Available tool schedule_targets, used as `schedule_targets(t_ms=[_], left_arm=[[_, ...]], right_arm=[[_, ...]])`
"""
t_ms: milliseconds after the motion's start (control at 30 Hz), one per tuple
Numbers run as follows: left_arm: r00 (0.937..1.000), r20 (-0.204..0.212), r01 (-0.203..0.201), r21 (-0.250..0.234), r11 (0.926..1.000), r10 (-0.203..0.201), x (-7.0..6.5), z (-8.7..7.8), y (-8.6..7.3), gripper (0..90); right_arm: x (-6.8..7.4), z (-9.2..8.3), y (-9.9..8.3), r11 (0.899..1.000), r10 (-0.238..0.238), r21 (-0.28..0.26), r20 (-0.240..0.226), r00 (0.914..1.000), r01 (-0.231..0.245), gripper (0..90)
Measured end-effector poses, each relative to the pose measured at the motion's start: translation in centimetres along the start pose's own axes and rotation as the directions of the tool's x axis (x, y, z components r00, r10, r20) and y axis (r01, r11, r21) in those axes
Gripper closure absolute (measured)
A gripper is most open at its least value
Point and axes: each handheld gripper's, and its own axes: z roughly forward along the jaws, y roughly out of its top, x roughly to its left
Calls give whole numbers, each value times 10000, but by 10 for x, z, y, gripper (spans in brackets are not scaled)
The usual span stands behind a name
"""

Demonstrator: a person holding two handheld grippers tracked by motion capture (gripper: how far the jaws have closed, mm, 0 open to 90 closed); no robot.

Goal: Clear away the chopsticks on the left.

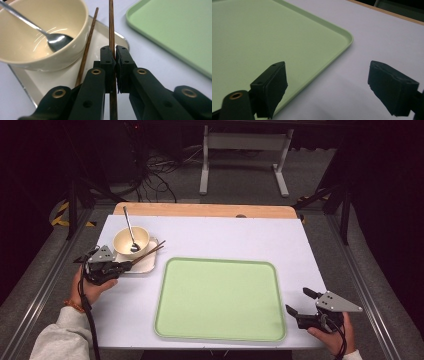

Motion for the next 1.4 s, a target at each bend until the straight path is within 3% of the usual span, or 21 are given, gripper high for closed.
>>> schedule_targets(t_ms=[467,767,1200,1400], left_arm=[[9992,96,405,-592,9974,-400,-35,-7,18,855],[9975,429,598,-804,9950,-565,-61,0,27,855],[9956,930,141,-707,9974,-74,-98,17,44,855],[9929,1191,101,-482,9988,-43,-111,29,48,855]], right_arm=[[2,-3,3,9998,-140,-140,39,9999,140,158],[4,-5,5,9996,-204,-219,-16,9998,204,159],[4,-5,5,9996,-190,-200,2,9998,190,161],[4,-4,5,9997,-172,-178,0,9999,172,161]])
